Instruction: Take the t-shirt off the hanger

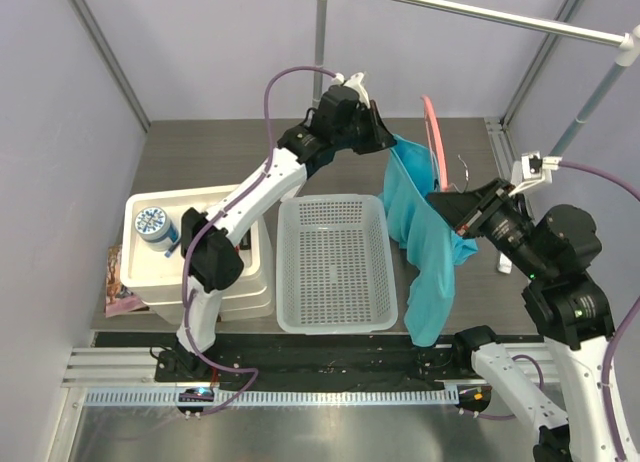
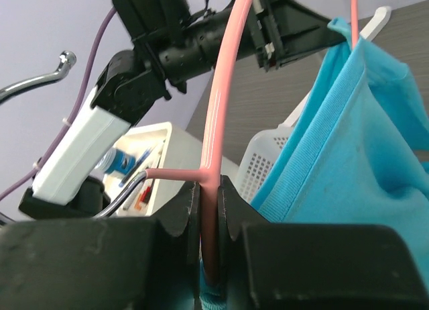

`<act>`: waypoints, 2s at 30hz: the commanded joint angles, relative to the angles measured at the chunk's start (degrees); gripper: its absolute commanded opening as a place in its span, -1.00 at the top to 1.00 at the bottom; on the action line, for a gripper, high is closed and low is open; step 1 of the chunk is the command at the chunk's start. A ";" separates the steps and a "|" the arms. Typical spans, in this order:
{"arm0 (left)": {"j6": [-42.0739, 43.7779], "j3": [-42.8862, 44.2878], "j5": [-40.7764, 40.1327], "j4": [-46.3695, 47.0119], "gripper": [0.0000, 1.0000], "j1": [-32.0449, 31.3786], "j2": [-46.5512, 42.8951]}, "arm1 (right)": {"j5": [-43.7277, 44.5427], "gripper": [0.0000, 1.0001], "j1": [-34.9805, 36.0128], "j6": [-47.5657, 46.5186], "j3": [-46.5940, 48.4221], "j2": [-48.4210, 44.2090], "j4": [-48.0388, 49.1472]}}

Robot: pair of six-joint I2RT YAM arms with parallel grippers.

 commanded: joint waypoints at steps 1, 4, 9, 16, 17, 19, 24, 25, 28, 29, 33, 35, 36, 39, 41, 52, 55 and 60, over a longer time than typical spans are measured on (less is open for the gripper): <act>2.13 0.29 -1.59 3.29 1.00 2.62 -2.81 | 6.82 0.98 0.48 1.19 -0.16 3.95 13.85; 1.43 0.73 -0.54 3.29 1.00 2.62 -2.55 | 9.99 0.98 0.40 0.05 0.55 7.99 17.29; -0.41 4.25 5.52 3.82 0.88 2.54 -1.31 | 14.91 0.98 0.48 -3.20 0.46 13.70 21.17; 5.02 -8.02 7.81 4.95 -0.02 1.05 -14.10 | 16.59 0.98 0.39 -3.21 0.64 17.14 21.44; 5.73 -9.97 7.64 5.65 -0.06 0.52 -15.97 | 16.85 0.98 0.39 -2.77 0.46 17.32 21.35; 7.48 -16.27 6.15 6.54 -0.11 -2.11 -20.10 | 16.94 0.98 0.31 -1.81 -0.07 17.58 21.08; 10.04 -30.27 -2.53 19.76 -0.25 -13.60 -30.83 | 17.64 0.98 0.31 -0.49 0.54 18.29 18.54; 10.48 -34.47 -4.30 22.25 -0.30 -15.03 -31.71 | 17.56 0.98 0.39 0.21 0.63 18.37 17.49; 11.71 -39.50 -8.35 27.36 -0.41 -18.73 -32.69 | 15.63 0.98 0.39 3.90 0.90 18.02 15.46; 11.36 -40.04 -10.01 27.81 -0.42 -19.43 -32.17 | 15.27 0.98 0.39 6.09 0.64 17.76 15.02; 11.01 -40.75 -11.08 29.83 -0.43 -21.45 -30.32 | 14.92 0.98 0.31 9.35 -0.24 16.09 13.53; 11.62 -40.40 -13.36 29.13 -0.43 -22.50 -29.70 | 14.83 0.98 0.39 10.23 -0.59 15.30 13.26; 11.89 -40.31 -13.98 28.95 -0.41 -22.60 -29.44 | 14.66 0.98 0.39 11.28 -0.51 14.43 12.83; 12.41 -41.01 -16.53 28.51 -0.36 -23.04 -29.70 | 14.48 0.98 0.31 13.31 -1.03 13.02 12.47; 12.50 -41.45 -16.80 29.38 -0.31 -23.04 -29.88 | 14.57 0.98 0.39 14.54 -1.65 12.40 12.47; 8.11 -40.40 -7.56 32.47 1.00 -23.04 -26.89 | 12.81 0.70 0.31 16.06 -2.53 12.05 12.30; 8.37 -39.53 -7.57 31.16 1.00 -23.04 -28.55 | 10.53 0.33 0.39 12.36 -2.53 11.26 11.07; 7.85 -37.94 -6.60 27.37 1.00 -22.95 -29.96 | 5.09 -0.12 0.39 3.92 -3.32 9.06 8.78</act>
